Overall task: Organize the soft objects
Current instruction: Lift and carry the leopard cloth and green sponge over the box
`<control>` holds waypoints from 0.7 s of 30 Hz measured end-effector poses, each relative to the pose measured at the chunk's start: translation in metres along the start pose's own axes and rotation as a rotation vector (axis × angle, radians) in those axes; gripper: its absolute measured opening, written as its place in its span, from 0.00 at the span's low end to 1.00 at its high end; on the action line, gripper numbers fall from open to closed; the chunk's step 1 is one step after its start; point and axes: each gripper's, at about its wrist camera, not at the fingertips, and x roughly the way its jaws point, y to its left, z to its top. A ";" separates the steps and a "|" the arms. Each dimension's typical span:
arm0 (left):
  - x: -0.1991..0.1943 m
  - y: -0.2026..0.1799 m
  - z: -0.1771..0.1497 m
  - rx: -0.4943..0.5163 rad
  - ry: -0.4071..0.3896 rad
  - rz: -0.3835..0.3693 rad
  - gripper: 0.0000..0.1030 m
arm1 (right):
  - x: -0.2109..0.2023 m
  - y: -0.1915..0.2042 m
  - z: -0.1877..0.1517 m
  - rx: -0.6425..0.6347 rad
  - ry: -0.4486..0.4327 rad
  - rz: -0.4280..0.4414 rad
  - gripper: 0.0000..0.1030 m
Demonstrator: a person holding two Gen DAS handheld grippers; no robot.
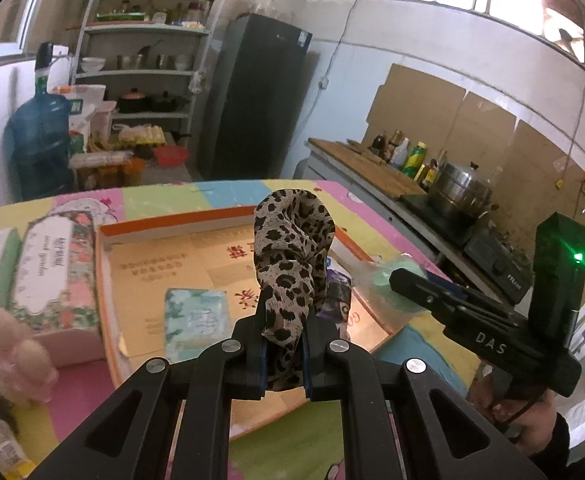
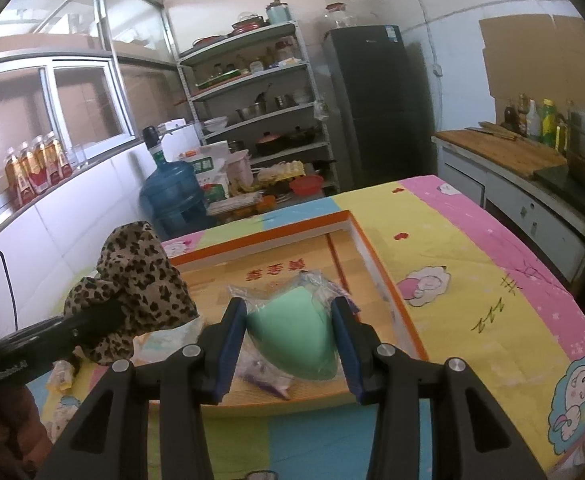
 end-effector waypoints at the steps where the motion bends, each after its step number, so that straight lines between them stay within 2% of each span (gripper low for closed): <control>1: 0.005 0.000 0.000 -0.001 0.007 0.001 0.11 | 0.001 -0.003 0.000 0.001 0.001 -0.004 0.43; 9: 0.041 -0.002 0.005 -0.017 0.060 0.011 0.11 | 0.014 -0.017 0.002 -0.004 0.014 -0.023 0.43; 21: 0.072 0.004 0.006 -0.055 0.116 0.033 0.11 | 0.032 -0.026 0.004 -0.005 0.037 -0.013 0.43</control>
